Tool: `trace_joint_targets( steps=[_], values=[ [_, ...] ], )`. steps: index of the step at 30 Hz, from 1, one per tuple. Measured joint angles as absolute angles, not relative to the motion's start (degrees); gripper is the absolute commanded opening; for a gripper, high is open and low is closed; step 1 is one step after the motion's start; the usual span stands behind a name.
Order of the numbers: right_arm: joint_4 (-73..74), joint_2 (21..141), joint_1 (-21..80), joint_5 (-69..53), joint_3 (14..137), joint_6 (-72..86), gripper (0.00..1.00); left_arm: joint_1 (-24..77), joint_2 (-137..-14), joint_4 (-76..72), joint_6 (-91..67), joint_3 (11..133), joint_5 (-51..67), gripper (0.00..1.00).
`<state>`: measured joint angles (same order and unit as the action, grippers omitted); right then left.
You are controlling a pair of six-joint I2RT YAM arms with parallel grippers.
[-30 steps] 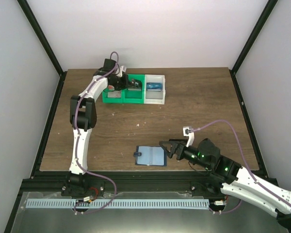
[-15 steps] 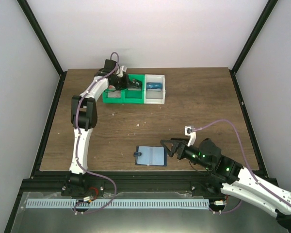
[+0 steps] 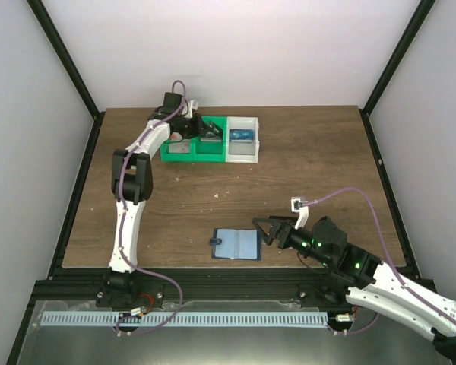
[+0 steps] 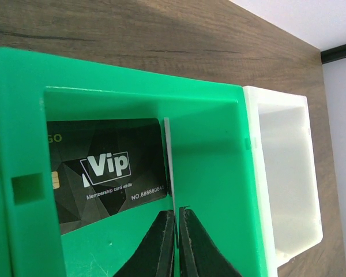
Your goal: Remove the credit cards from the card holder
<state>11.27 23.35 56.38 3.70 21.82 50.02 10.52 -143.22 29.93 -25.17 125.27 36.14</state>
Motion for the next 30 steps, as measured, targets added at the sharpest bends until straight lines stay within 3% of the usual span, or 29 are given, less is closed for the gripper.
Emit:
trace_joint_targets(
  steps=[16, 21, 30],
  values=[
    [11.66, 23.00, 56.38, 4.58, 21.82, 50.19, 1.00, 10.48, -140.66, 23.16, -27.42, 121.95, 31.99, 0.15],
    [11.73, 22.74, 56.38, 4.80, 21.82, 50.19, 1.00, 10.48, -136.70, 19.42, -28.53, 118.08, 31.20, 0.00],
    [11.81, 22.74, 56.38, 5.58, 21.82, 49.91, 1.00, 11.46, -134.23, 15.03, -28.05, 116.11, 32.10, 0.00]
  ],
)
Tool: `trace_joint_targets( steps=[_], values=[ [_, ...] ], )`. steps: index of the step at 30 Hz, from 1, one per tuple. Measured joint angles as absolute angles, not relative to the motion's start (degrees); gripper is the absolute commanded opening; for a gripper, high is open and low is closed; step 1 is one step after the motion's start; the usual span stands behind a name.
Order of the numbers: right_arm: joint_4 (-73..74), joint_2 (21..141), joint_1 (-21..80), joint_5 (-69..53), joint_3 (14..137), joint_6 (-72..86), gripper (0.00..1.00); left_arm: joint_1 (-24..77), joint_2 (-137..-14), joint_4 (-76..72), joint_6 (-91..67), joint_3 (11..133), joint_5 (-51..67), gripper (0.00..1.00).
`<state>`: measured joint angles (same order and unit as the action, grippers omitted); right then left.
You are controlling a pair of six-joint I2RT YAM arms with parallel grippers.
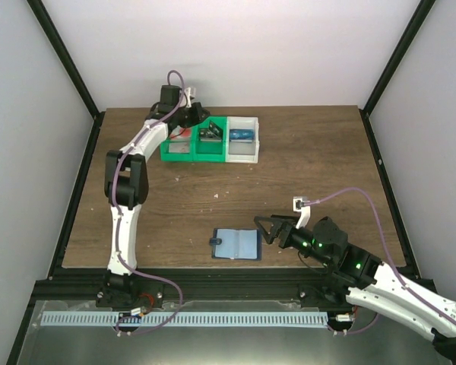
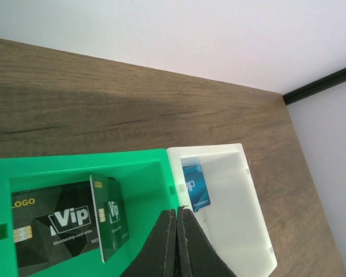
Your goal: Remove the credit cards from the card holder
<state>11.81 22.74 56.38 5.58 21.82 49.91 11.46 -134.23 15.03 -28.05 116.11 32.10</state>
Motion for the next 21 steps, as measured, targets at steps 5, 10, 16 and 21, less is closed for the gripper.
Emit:
trace_joint_targets(
  steps=[5, 10, 16, 21],
  values=[
    [12.56, 22.72, 56.38, 5.69, 21.87, 49.30, 1.00, 12.99, -134.23, 15.59, -25.76, 116.09, 29.10, 0.00],
    [13.76, 22.06, 56.38, 5.96, 21.96, 48.64, 1.00, 14.20, -134.50, 17.65, -22.65, 116.11, 23.97, 0.00],
    [14.70, 21.54, 56.38, 6.70, 22.09, 48.45, 1.00, 14.50, -136.16, 20.27, -19.20, 116.46, 19.49, 0.00],
    [15.03, 21.08, 56.38, 7.31, 22.11, 48.47, 1.00, 14.52, -137.56, 22.11, -17.15, 117.40, 17.37, 0.00]
  ],
)
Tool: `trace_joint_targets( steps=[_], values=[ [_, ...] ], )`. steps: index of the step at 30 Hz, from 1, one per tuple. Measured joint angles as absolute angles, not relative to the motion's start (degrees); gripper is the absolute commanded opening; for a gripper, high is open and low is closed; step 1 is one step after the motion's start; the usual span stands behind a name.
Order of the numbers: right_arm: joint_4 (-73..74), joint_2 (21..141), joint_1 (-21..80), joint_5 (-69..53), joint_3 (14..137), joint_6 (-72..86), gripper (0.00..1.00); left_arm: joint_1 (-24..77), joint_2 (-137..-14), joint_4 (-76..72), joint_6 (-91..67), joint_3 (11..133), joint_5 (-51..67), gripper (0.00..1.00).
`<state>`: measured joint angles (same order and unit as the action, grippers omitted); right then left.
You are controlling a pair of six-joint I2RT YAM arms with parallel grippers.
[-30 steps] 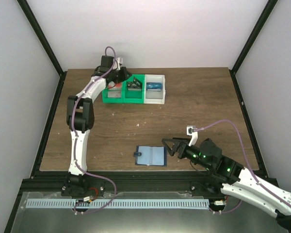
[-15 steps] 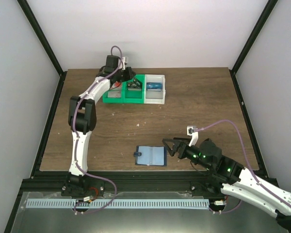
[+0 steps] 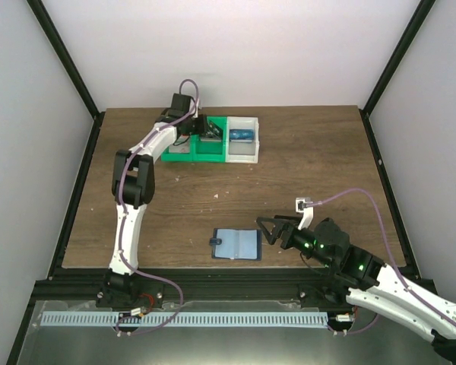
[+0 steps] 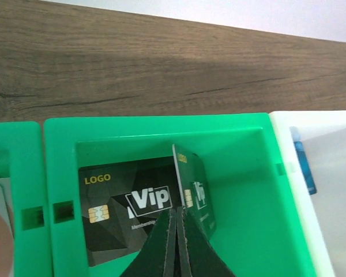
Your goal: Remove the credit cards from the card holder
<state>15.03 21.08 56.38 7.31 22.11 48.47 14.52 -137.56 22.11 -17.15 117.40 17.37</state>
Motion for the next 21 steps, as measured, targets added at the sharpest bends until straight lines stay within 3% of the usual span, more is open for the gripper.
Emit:
trace_joint_targets(
  steps=[21],
  values=[
    [15.51, 19.42, 56.38, 9.10, 22.11, 47.97, 1.00, 18.28, -135.90, 19.09, -17.96, 116.75, 16.60, 0.00]
  ],
)
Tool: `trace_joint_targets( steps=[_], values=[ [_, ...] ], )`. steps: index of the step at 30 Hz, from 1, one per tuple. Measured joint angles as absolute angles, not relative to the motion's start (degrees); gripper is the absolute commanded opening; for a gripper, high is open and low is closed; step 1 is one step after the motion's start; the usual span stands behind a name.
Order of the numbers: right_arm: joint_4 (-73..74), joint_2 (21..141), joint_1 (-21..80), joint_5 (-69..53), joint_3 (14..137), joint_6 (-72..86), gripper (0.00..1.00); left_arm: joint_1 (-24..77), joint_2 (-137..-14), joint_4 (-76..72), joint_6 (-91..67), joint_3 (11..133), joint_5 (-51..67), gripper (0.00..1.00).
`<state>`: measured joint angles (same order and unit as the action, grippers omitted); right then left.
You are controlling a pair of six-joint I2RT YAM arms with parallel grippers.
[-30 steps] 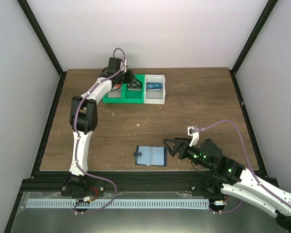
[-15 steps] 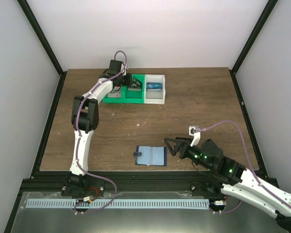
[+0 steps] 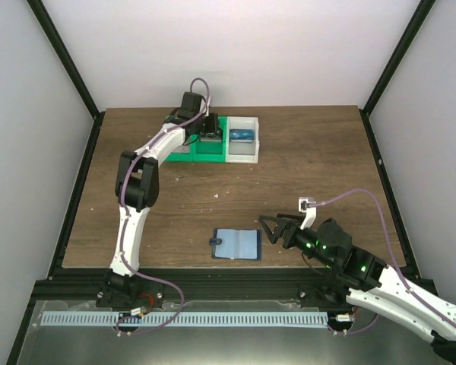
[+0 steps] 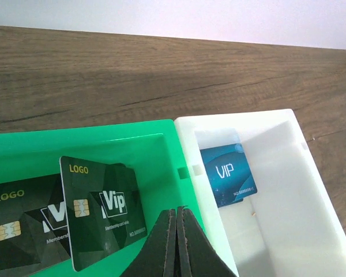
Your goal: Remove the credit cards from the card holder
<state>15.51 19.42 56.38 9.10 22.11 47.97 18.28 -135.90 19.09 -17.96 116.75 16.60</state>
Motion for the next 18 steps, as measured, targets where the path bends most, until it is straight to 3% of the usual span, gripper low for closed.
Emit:
trace_joint_targets(
  steps=[18],
  values=[
    [17.63, 18.83, 56.38, 11.38, 22.24, 46.72, 1.00, 18.13, -140.07, 22.68, -16.25, 119.83, 7.94, 0.00]
  ],
)
